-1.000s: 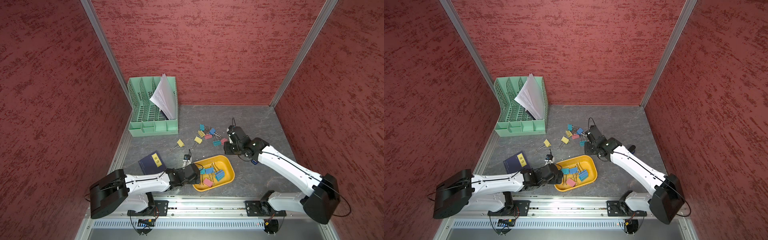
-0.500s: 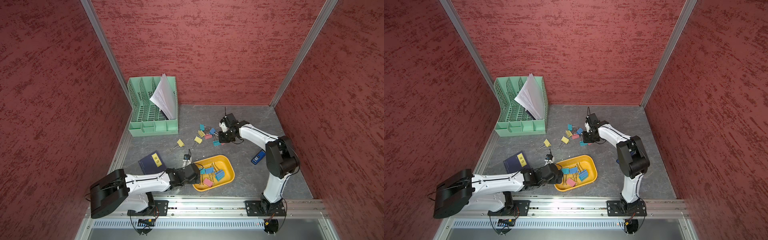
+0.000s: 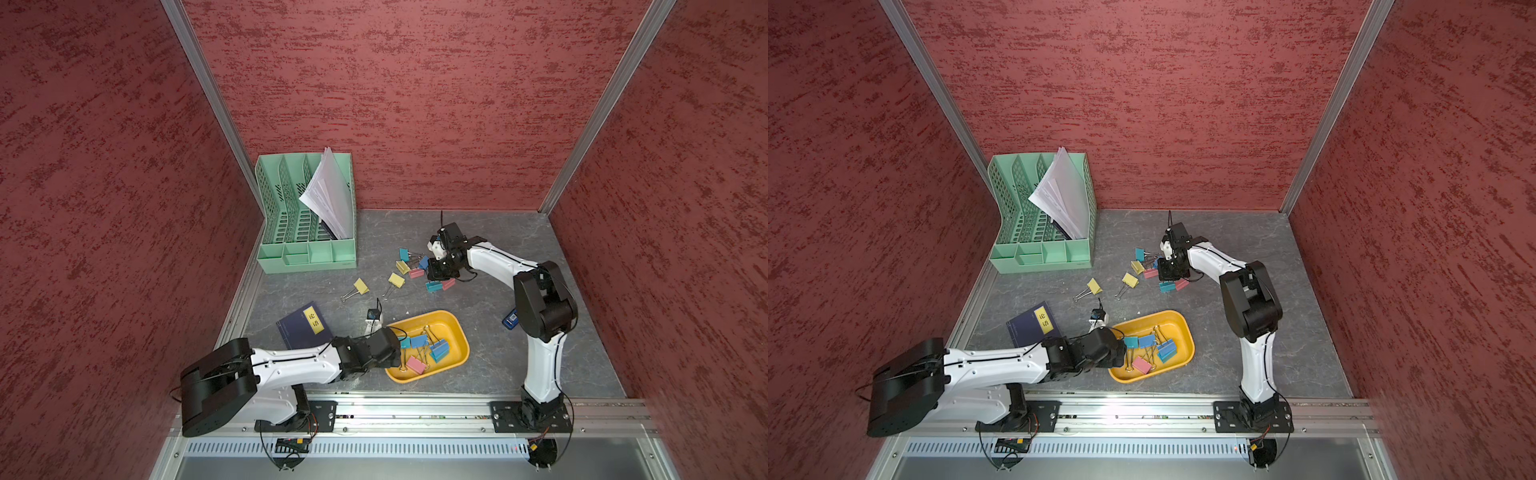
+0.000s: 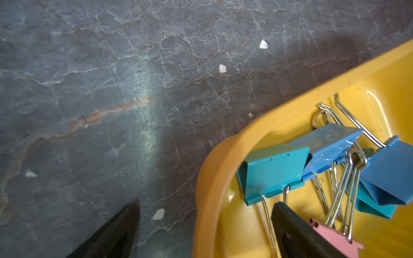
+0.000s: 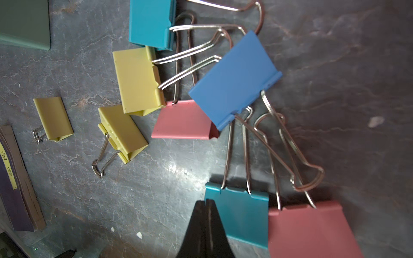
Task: Put the binder clips in the storage box
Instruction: Move the binder clip to the center of the board.
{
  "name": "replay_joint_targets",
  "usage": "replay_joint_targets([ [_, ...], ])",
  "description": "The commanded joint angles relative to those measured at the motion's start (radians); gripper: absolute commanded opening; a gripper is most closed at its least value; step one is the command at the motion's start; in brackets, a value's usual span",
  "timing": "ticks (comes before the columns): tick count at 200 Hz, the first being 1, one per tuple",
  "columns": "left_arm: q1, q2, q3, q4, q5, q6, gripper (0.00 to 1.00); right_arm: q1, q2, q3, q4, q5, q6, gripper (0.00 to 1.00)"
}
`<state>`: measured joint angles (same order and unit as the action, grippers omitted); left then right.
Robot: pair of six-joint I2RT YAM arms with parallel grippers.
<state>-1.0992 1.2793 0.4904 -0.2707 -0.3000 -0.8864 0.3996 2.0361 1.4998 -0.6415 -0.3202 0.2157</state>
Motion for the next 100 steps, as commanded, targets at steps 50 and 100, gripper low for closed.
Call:
replay_joint_targets([
  [50,0.0,0.029,-0.018,-0.056,0.011,-0.029,0.97,-0.018,0.125,0.139,-0.083,0.115,-0.005,0.0],
  [100,0.0,0.026,-0.024,-0.056,0.01,-0.028,0.97,-0.133,0.095,0.087,-0.08,0.167,0.017,0.0],
])
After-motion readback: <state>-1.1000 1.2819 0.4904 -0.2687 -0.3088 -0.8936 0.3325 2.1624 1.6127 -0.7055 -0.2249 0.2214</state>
